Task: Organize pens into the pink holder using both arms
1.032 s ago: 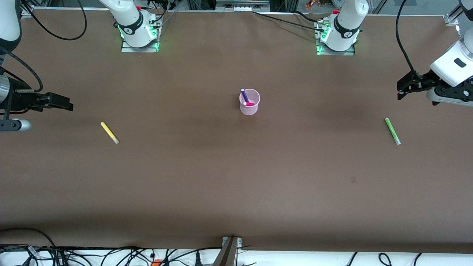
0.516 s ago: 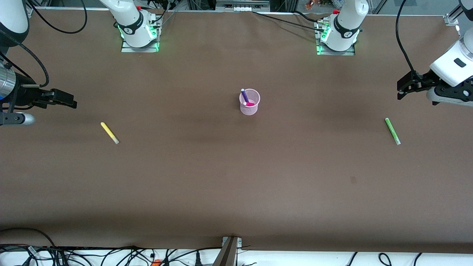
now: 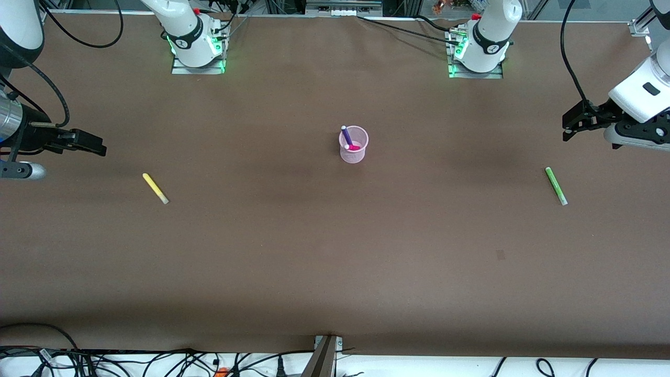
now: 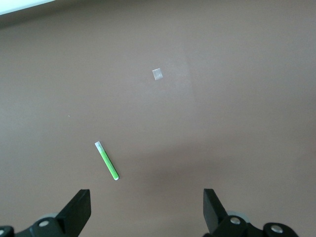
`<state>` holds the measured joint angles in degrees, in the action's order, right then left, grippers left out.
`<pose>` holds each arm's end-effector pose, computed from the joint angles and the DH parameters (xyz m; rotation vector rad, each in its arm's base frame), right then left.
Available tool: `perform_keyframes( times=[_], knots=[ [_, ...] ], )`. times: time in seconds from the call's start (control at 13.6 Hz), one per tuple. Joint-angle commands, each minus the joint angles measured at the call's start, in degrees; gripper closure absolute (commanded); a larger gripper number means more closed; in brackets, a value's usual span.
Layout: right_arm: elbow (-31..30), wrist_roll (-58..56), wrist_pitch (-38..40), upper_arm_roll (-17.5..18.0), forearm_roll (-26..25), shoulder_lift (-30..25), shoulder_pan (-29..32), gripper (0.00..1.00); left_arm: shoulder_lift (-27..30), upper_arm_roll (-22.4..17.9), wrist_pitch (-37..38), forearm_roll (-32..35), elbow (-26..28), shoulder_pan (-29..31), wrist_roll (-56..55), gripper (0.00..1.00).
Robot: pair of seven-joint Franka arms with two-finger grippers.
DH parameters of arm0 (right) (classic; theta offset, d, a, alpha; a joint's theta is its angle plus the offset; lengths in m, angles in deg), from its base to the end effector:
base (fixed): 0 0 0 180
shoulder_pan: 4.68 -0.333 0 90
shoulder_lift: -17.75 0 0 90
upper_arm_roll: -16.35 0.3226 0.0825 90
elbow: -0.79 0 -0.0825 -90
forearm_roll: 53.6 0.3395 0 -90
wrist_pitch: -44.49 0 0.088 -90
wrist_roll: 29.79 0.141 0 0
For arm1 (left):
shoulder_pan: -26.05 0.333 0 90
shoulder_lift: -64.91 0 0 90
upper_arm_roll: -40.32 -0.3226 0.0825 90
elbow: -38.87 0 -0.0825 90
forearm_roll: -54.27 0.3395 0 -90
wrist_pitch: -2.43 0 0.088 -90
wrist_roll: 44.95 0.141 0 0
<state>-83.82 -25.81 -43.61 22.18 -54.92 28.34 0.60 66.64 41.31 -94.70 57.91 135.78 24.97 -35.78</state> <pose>0.5557 -0.0027 0.5360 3.1252 -0.0934 -0.1921 0.5110 -0.0104 0.5718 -3.0597 0.3116 -0.0462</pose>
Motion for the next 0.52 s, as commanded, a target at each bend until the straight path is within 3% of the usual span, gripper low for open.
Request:
perform_keyframes(
  times=[0.0, 0.44],
  knots=[
    [-1.88, 0.86, -0.05, 1.11, -1.4, -1.8, 0.87, 0.0, -0.67, -0.2, 1.25, -1.01, -2.42, -0.42, -0.12, 0.0],
    [-1.44, 1.56, 0.48, 1.46, -0.7, -1.8, 0.61, 0.0, -1.81, -0.2, 2.39, -0.92, -3.57, -0.42, -0.03, 0.0]
  ],
)
